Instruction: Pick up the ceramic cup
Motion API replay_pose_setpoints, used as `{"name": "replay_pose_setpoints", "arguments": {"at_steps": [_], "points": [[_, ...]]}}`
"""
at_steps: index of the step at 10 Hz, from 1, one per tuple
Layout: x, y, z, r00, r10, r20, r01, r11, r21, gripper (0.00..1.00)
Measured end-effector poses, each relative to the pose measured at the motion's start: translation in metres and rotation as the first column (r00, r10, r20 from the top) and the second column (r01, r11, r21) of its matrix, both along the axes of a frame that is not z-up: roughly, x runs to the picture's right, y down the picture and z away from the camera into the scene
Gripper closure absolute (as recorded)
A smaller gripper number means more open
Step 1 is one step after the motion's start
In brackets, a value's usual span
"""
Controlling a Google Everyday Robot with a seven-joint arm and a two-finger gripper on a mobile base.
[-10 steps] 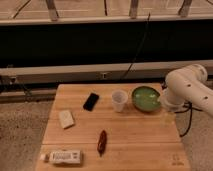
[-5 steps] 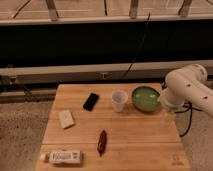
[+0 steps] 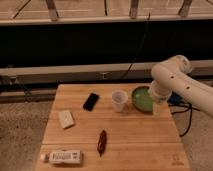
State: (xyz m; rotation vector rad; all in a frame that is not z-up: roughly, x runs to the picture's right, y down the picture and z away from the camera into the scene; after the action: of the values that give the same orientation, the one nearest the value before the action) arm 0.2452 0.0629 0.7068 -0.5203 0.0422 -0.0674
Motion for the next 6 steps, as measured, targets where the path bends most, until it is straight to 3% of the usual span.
{"name": "replay_pose_setpoints", "arguments": {"at_steps": [6], "points": [[-0.035, -0.009, 0.028, 0.993, -0.093, 0.072, 0.092, 0.9957, 0.013, 0.20]]}}
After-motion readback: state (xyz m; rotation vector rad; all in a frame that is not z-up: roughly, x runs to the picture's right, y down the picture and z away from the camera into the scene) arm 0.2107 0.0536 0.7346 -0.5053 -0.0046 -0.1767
